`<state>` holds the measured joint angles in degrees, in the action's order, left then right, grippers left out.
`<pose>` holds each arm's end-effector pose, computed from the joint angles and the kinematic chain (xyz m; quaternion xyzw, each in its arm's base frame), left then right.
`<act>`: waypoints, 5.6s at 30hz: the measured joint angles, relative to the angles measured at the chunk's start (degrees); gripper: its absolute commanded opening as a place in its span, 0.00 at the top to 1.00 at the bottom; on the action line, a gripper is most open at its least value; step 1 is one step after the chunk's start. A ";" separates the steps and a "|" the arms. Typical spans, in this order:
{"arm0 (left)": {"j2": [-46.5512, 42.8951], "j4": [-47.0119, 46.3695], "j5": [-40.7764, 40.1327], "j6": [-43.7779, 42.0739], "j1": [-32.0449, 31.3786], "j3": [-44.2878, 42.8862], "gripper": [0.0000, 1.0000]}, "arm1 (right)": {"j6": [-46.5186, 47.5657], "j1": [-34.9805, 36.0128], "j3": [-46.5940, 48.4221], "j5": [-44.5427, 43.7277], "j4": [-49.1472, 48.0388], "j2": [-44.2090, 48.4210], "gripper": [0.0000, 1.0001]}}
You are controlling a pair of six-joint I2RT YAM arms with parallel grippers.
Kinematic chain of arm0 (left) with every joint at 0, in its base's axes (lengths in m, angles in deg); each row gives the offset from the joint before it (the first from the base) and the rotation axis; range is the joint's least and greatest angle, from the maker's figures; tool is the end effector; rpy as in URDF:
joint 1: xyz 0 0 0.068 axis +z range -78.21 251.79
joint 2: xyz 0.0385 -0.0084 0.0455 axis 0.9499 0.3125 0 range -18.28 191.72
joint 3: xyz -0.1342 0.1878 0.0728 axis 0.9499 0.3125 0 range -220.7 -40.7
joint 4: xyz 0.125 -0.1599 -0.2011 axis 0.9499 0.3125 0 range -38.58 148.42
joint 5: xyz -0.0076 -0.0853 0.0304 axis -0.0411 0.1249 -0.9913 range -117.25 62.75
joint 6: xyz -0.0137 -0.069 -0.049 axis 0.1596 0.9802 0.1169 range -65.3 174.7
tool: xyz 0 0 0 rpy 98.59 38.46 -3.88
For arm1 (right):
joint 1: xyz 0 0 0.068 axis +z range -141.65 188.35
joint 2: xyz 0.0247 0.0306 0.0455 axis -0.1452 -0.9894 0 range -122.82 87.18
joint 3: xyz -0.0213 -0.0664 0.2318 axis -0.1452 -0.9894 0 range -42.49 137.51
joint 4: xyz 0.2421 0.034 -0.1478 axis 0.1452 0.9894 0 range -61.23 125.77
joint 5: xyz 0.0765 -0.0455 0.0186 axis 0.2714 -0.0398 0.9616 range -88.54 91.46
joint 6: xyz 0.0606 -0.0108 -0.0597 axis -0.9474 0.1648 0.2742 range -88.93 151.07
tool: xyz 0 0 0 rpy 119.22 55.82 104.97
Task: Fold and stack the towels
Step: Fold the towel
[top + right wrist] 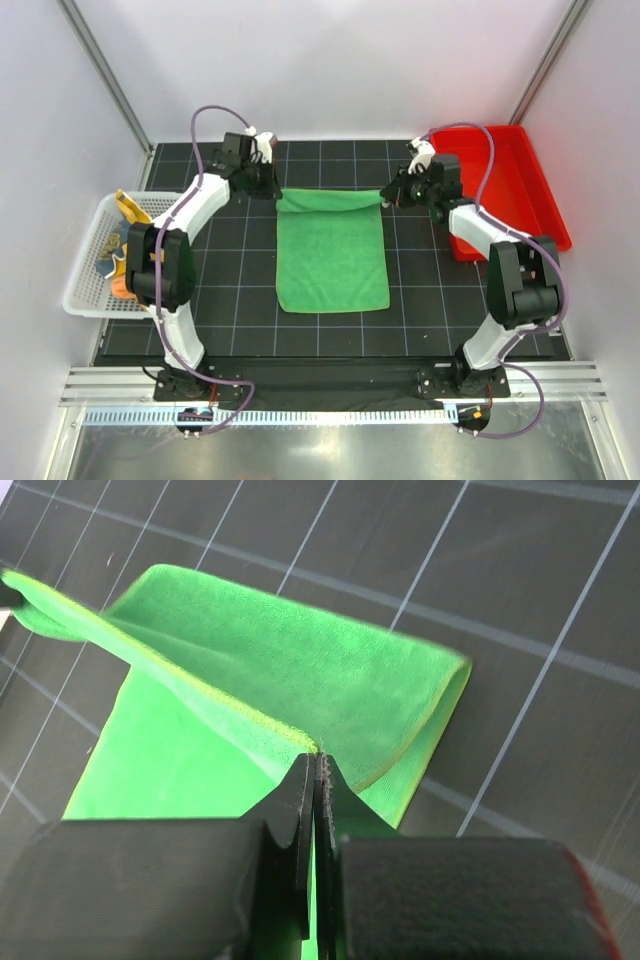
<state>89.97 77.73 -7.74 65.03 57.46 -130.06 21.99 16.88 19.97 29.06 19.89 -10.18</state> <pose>0.4497 -0.1408 0.2000 0.0964 0.9084 -0.2333 0.3334 0.4227 0.0988 0.1760 -0.1225 0.8243 0.2787 0.4774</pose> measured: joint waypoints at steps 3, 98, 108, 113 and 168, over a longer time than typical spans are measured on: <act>-2.29 -0.42 -0.09 0.59 -1.03 4.96 1.00 | -1.64 0.83 -5.11 -1.31 -0.35 4.26 0.99; -41.88 5.77 -26.71 22.36 -26.36 43.30 1.00 | -21.24 13.27 -38.75 -12.46 20.46 48.54 0.99; -40.72 5.33 -24.87 24.81 -30.45 49.88 0.94 | -23.87 13.90 -43.60 -12.04 21.11 48.26 0.94; -40.72 5.27 -25.38 25.79 -31.36 49.96 0.90 | -24.76 13.90 -44.02 -12.26 21.20 48.74 0.86; -15.61 1.01 -16.76 24.96 -4.24 22.34 0.52 | -13.22 8.50 -6.25 -12.59 23.82 11.65 0.41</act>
<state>74.36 78.73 -24.51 89.99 53.22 -107.72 8.76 25.38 13.72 16.47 43.71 1.47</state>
